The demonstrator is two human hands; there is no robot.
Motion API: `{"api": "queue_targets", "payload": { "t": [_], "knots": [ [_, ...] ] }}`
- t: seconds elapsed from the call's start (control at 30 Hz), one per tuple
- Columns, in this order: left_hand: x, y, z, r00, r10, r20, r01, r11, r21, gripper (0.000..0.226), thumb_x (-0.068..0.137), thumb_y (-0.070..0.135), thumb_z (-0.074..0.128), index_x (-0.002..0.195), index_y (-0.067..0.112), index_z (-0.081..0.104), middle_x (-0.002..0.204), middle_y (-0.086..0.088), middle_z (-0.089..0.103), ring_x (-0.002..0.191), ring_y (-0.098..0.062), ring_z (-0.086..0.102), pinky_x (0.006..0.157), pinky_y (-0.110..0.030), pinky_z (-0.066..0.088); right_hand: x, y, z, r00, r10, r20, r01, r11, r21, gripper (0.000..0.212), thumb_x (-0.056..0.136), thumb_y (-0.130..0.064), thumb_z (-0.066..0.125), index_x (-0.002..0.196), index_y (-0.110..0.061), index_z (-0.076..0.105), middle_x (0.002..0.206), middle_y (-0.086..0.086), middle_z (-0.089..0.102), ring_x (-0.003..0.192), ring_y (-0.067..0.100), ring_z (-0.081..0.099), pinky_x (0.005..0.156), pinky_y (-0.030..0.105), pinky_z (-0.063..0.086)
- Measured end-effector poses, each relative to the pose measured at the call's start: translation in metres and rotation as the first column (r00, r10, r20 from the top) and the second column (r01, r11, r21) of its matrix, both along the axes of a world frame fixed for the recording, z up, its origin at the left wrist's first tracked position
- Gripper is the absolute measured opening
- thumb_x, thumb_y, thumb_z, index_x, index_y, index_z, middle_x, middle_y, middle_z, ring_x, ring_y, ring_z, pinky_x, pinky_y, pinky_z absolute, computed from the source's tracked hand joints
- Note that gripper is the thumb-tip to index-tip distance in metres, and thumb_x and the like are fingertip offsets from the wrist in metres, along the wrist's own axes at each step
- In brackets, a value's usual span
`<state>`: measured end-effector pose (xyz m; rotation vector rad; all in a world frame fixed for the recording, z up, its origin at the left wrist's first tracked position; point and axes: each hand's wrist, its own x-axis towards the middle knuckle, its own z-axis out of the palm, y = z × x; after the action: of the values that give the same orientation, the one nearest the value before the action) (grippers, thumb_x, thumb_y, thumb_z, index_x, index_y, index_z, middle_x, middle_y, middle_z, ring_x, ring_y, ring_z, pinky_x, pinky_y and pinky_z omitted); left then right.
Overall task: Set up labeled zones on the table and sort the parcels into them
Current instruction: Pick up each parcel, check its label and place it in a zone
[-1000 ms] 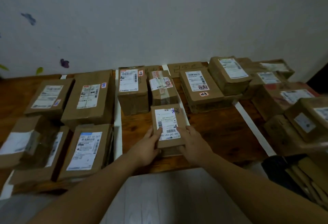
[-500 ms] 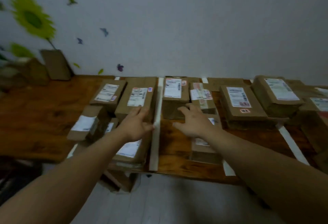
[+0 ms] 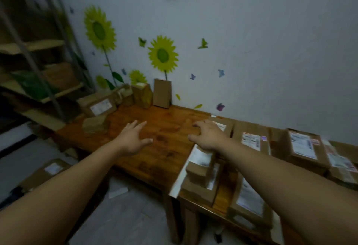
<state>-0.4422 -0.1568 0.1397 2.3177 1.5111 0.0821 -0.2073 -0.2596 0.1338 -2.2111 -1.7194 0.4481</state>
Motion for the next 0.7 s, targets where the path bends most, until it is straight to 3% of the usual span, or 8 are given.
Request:
{"api": "queue_targets", "payload": {
  "t": [0.27, 0.7],
  "knots": [
    [-0.118, 0.098, -0.002, 0.985, 0.161, 0.059, -0.157, 0.986, -0.062, 0.079, 0.088, 0.051, 0.055, 0.151, 0.028, 0.014, 0.160, -0.005, 0.005, 0.147, -0.027, 0.002, 0.119, -0.044, 0.011, -0.094, 0.125, 0.006, 0.987, 0.155, -0.045, -0.158, 0.985, -0.067, 0.065, 0.093, -0.057, 0.050, 0.146, -0.024, 0.036, 0.147, 0.007, 0.032, 0.136, 0.030, 0.033, 0.108, 0.041, 0.036],
    [-0.182, 0.289, -0.036, 0.941, 0.333, 0.060, -0.321, 0.935, -0.153, 0.076, 0.090, 0.045, 0.055, 0.151, 0.023, 0.015, 0.158, -0.009, 0.012, 0.145, -0.028, 0.014, 0.118, -0.043, 0.017, -0.170, 0.375, -0.039, 0.954, 0.296, -0.057, -0.301, 0.941, -0.152, 0.066, 0.093, -0.054, 0.051, 0.149, -0.025, 0.031, 0.150, 0.008, 0.031, 0.138, 0.030, 0.031, 0.111, 0.044, 0.033]
  ]
}}
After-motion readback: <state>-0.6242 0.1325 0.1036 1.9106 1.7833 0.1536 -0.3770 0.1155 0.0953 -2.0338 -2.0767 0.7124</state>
